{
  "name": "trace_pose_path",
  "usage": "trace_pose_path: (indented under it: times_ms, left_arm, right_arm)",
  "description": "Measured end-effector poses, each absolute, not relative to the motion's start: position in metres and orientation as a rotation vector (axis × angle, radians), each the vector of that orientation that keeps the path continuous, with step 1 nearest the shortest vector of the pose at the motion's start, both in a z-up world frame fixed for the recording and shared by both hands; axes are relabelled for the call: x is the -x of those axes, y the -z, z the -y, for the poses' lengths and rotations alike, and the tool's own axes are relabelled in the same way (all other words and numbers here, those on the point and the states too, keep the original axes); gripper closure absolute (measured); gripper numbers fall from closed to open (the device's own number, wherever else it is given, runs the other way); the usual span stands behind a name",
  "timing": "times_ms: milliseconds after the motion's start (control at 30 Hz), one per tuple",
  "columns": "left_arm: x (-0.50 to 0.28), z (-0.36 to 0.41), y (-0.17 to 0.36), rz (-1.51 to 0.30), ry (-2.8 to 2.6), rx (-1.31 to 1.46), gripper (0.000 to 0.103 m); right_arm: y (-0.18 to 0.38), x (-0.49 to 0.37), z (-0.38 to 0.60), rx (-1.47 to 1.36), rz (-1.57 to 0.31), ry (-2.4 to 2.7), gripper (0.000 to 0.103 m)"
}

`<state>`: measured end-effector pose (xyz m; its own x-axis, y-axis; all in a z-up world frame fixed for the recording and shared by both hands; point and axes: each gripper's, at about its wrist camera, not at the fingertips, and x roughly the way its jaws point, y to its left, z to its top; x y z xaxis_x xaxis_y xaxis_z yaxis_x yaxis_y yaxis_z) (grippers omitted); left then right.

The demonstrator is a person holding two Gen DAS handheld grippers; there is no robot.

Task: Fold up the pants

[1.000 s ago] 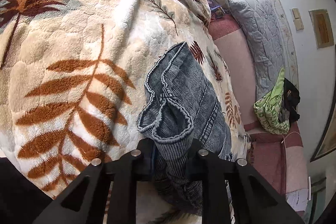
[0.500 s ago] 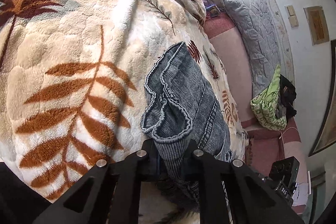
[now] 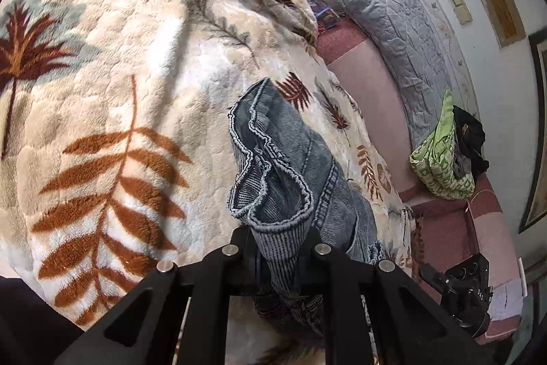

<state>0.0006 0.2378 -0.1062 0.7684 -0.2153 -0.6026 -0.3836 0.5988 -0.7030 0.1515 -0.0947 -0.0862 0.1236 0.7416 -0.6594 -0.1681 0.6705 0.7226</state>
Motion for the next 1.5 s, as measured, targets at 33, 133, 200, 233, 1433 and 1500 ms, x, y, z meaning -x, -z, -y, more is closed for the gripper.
trace_pose_path:
  times_ms: [33, 133, 200, 233, 1433, 1500]
  left_arm:
    - [-0.003, -0.23, 0.096, -0.702, -0.103, 0.896, 0.09]
    - [-0.013, -0.2, 0.063, -0.671, -0.066, 0.763, 0.09]
    - [-0.022, -0.175, 0.041, -0.65, -0.031, 0.668, 0.09]
    - [-0.027, -0.16, 0.03, -0.641, -0.007, 0.618, 0.09]
    - [-0.065, 0.145, 0.084, -0.946, 0.404, -0.048, 0.082]
    - [-0.06, 0.133, 0.068, -0.931, 0.434, 0.024, 0.081]
  right_arm:
    - [0.088, -0.149, 0.109, -0.552, -1.28, -0.684, 0.028]
    - [0.11, -0.14, 0.149, -0.649, -1.305, -0.636, 0.028]
    - [0.117, -0.132, 0.171, -0.71, -1.282, -0.64, 0.028]
    - [0.118, -0.129, 0.182, -0.751, -1.262, -0.652, 0.028]
    - [0.106, -0.084, 0.358, -0.955, -0.889, -0.414, 0.028]
    - [0.103, -0.084, 0.355, -0.954, -0.884, -0.433, 0.028]
